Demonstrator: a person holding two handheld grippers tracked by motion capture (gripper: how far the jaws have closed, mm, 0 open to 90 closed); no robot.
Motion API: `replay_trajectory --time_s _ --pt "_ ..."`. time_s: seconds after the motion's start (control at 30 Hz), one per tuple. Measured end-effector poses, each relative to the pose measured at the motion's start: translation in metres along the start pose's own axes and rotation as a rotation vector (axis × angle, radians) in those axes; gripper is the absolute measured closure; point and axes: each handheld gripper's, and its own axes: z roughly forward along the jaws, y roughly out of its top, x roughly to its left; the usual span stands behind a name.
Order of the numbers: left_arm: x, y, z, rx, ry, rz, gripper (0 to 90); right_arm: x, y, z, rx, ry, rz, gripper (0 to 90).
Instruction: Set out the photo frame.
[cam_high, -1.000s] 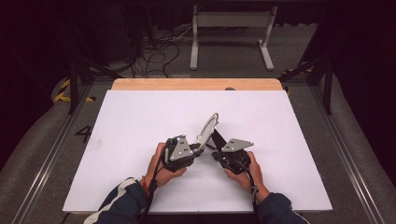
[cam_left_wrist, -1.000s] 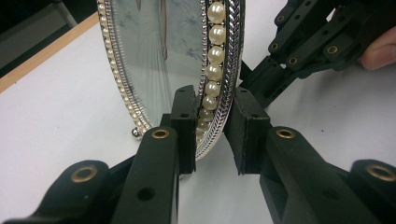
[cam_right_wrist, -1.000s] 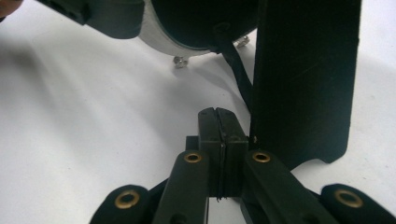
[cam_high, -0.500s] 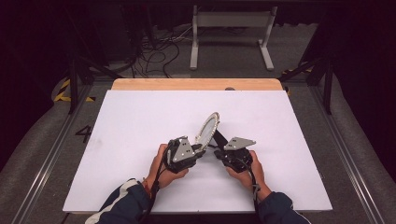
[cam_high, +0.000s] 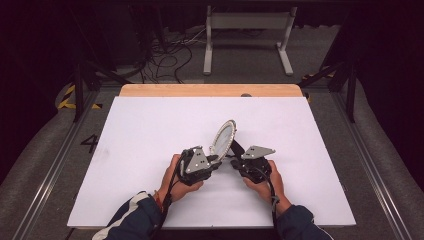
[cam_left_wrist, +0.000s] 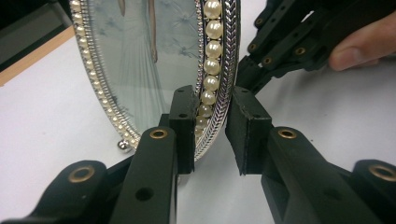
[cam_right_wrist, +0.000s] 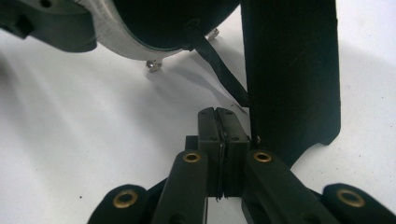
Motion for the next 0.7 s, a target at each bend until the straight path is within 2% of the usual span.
replay_trajectory --time_s 0.17,0.27,0.4,0.47,0.6,0.7 --pt "0.000 0.000 0.000 -0.001 0.000 -0.001 72.6 -0.001 0.000 0.001 0.002 -0.010 -0.003 89.3" --pt "0.000 0.000 -0.001 -0.010 -0.015 0.005 71.6 -0.001 0.000 0.001 -0.001 -0.004 0.010 86.4" --pt "0.001 0.001 -0.009 -0.013 -0.014 0.032 67.6 0.000 0.001 -0.001 -0.020 0.011 0.019 83.0" --pt "0.002 0.001 -0.013 -0.013 -0.020 0.030 65.6 0.001 0.001 -0.003 -0.027 0.014 0.017 82.2" --pt "0.004 -0.003 -0.023 0.001 -0.049 0.048 63.7 0.007 0.004 -0.007 -0.046 0.011 -0.013 77.6" --pt "0.004 -0.006 -0.030 0.019 -0.023 0.064 61.0 0.012 0.005 -0.010 -0.056 0.012 -0.032 72.9"
